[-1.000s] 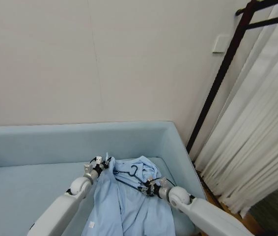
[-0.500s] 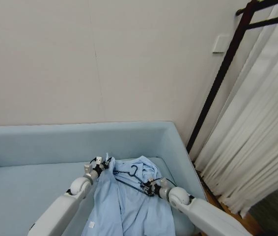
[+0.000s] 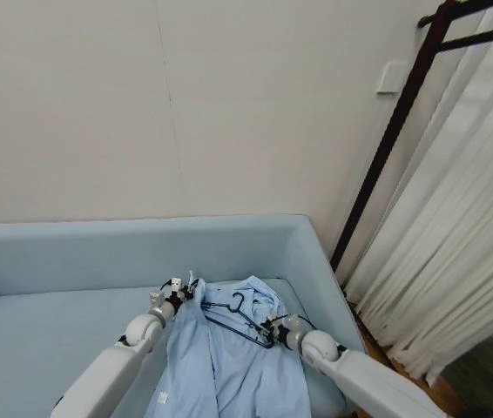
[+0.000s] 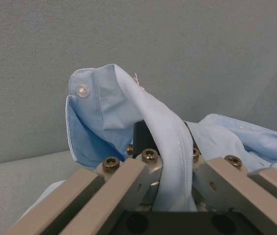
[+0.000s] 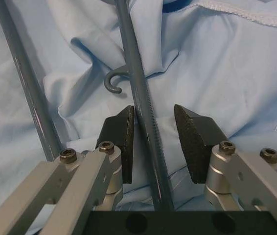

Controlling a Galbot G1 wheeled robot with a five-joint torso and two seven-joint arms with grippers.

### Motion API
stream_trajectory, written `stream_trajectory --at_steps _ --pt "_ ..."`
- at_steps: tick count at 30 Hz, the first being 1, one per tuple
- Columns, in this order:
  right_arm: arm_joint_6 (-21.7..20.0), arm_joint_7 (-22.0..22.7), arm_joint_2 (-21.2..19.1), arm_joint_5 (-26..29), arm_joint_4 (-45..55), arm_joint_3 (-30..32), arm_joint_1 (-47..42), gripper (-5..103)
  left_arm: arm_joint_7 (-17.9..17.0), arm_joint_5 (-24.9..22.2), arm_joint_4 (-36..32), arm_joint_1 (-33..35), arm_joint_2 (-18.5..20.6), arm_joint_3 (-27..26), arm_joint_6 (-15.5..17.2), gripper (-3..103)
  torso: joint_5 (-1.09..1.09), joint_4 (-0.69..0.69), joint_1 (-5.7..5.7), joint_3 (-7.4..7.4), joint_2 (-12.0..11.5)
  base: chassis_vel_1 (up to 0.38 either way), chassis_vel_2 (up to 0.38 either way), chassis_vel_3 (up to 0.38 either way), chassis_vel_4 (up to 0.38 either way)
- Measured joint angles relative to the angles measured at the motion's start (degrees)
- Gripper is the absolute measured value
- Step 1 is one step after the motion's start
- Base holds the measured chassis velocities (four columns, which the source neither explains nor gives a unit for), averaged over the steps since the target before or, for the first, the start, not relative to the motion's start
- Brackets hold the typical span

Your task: Pick up the clothes from the sofa and hang them on the clothes hanger.

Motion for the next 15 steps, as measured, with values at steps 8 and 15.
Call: stream_trajectory --at_steps 8,15 --pt "0.0 0.2 0.5 -1.0 0.0 -1.5 0.5 28 0.1 0.0 0.2 0.0 -0.5 0.1 -0.1 0 0.00 0.00 0.00 0.00 0.0 0.000 0.000 0.000 0.000" --pt "0.1 0.4 1.2 -2.1 -1.0 -2.2 0.8 15 0.1 0.0 0.0 0.0 -0.4 0.2 -0.1 0 0.00 0.00 0.00 0.00 0.0 0.000 0.000 0.000 0.000"
